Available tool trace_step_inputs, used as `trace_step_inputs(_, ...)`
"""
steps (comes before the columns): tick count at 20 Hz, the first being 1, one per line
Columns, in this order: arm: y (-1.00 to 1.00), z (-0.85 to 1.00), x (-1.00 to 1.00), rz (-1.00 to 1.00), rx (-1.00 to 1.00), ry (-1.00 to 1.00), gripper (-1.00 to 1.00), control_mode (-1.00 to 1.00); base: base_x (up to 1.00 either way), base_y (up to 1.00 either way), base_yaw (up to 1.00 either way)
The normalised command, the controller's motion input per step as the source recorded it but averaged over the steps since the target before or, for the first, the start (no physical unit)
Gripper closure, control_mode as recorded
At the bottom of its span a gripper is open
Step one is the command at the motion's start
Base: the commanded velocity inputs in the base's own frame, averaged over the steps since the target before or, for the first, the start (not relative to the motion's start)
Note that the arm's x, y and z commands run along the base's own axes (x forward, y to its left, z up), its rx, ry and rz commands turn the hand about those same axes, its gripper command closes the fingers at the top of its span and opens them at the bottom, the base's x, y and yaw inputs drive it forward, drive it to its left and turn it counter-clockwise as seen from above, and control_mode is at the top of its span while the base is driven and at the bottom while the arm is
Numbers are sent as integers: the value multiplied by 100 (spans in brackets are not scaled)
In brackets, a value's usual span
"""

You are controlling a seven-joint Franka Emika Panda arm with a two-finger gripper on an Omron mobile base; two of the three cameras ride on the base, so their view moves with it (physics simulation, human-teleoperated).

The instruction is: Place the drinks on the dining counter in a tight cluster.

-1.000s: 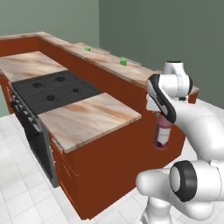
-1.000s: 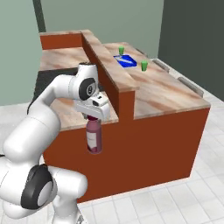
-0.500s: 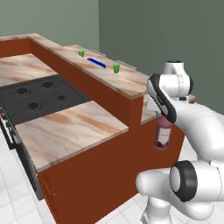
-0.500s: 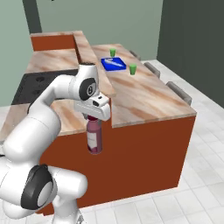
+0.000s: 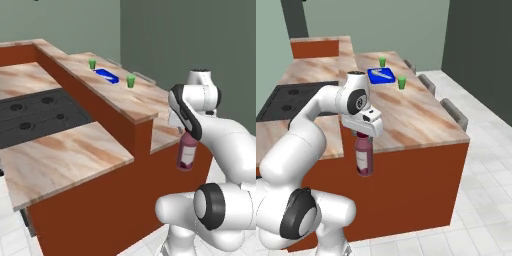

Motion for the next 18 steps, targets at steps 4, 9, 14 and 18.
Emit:
trace_step_inputs(4, 0, 0, 0, 0, 0, 0, 100, 100, 45, -37, 22)
trace_step_inputs(9, 0, 0, 0, 0, 0, 0, 100, 100, 47, -31, 28)
trace_step_inputs(14, 0, 0, 0, 0, 0, 0, 100, 100, 46, -31, 30)
trace_step_inputs(18, 0, 0, 0, 0, 0, 0, 100, 100, 48, -34, 22)
